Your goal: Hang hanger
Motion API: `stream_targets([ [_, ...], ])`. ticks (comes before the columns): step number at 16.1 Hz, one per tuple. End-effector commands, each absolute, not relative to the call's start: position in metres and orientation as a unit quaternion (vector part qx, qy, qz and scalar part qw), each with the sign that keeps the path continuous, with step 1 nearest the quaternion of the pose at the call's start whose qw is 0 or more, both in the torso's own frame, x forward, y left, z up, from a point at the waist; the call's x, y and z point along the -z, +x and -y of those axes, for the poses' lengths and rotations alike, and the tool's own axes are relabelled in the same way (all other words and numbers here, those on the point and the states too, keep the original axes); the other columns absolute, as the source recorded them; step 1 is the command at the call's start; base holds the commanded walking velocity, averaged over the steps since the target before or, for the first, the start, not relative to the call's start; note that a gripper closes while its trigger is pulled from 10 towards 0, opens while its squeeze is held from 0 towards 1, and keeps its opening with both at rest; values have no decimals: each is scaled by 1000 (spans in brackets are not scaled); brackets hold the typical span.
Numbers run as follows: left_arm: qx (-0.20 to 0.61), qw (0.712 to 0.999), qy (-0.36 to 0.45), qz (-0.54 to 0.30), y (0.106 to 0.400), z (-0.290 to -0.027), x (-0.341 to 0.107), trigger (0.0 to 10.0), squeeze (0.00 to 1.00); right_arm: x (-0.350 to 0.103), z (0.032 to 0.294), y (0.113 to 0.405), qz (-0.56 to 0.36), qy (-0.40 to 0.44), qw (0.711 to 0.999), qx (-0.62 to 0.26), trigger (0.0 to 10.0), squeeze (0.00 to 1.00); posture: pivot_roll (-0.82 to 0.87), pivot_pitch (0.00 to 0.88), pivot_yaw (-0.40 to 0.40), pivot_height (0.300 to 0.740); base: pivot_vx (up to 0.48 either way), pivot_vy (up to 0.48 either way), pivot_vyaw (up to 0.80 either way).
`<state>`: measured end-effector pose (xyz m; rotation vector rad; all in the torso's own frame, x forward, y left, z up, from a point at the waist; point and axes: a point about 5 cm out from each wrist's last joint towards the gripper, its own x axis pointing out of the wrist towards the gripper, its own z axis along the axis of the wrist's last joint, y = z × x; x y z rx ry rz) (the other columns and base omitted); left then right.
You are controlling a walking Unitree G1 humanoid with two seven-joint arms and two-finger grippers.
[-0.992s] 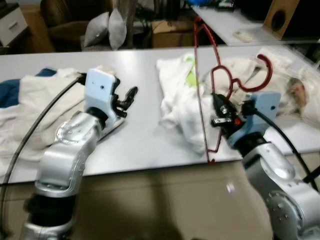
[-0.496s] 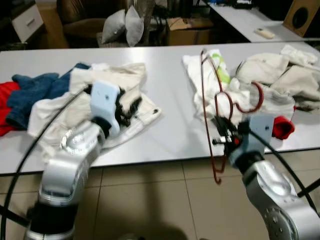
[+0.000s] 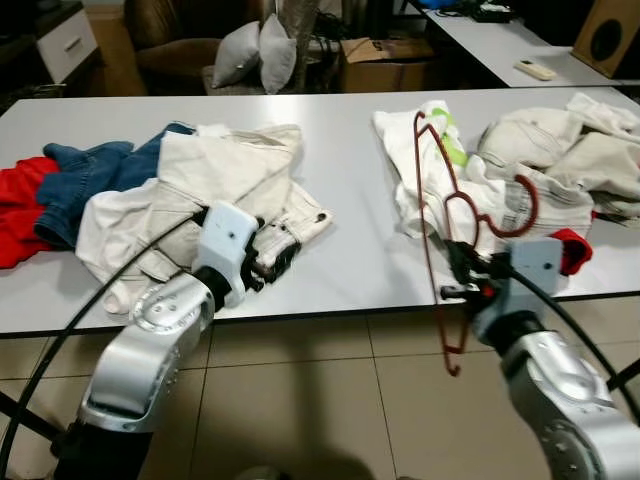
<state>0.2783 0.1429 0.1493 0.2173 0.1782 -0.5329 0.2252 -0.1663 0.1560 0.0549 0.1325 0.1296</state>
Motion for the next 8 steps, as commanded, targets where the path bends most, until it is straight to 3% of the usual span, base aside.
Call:
stream_targets([
  [1,274,948,135,-85,283,-140,-149,10000,1000,-156,176,224,-63,27,996,-60,10000,0,-45,0,21,740,0,0,0],
  [3,289,937,168,-97,288,-137,-143,10000,1000,-157,188,221,-61,20,996,-60,10000,0,-48,0,25,740,0,0,0],
  [4,302,930,182,-102,292,-133,-138,10000,576,-158,195,219,-61,17,996,-58,10000,0,-50,0,26,740,0,0,0],
  [5,305,929,179,-107,295,-131,-135,10000,341,-158,198,218,-61,15,996,-57,10000,0,-54,0,29,740,0,0,0],
  [6,306,925,194,-110,304,-127,-129,10000,0,-159,202,217,-60,9,996,-59,10000,0,-63,0,36,740,0,0,0],
  [8,308,919,217,-118,322,-120,-118,10000,0,-161,202,216,-58,4,996,-64,10000,0,-83,0,43,740,0,0,0],
])
